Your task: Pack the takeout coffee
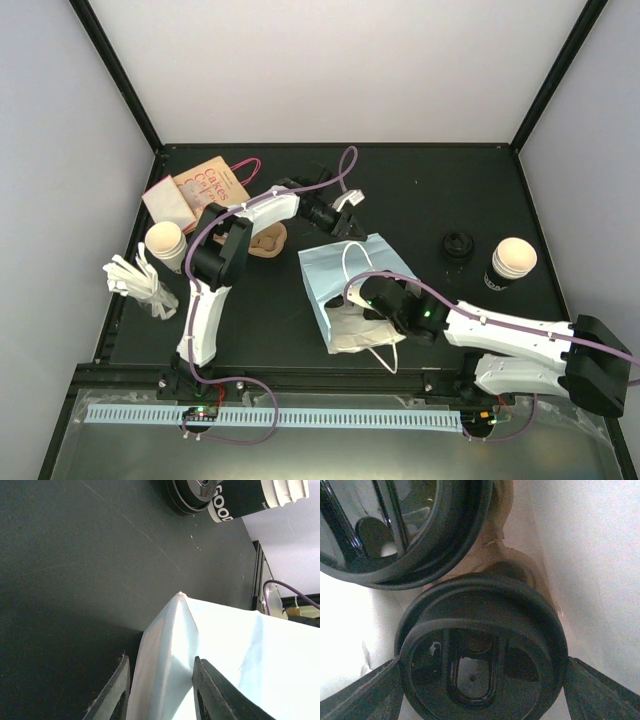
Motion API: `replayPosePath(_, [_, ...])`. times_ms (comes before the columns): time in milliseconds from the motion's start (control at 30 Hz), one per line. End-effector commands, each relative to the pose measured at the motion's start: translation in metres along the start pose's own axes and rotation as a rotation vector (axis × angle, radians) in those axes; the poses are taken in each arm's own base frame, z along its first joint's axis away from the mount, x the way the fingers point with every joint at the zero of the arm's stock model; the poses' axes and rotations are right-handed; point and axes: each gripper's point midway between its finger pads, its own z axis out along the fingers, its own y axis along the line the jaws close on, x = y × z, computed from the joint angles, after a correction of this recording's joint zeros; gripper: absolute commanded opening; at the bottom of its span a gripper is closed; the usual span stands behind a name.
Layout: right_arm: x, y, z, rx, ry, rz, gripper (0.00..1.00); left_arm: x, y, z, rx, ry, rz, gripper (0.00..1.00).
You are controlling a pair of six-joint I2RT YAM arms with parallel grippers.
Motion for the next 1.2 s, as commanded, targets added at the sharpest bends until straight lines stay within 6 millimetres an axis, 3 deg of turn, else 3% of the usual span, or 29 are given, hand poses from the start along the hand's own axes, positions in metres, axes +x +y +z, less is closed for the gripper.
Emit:
replayPosePath(0, [-0.012,-0.004,-0.001,-0.013,-0.057,0.021,0.59,0.017,-0.001,0.015,0.046,0.061,-0.013,0.36])
replayPosePath(267, [-0.01,0.0,0.005,-0.006,-0.051,0.021,0.59,0.017,-0.004,0.017,0.065,0.071,-0.008,0.35])
replayPosePath(767, [0.012,0.006,0.022,-0.035,0.059,0.054,0.59,0.022,-0.009,0.023,0.097,0.096,-0.005,0.29])
replayPosePath(1167, [0.025,0.014,0.029,-0.068,0.12,0.037,0.59,0.029,-0.018,0.027,0.136,0.119,0.012,0.18])
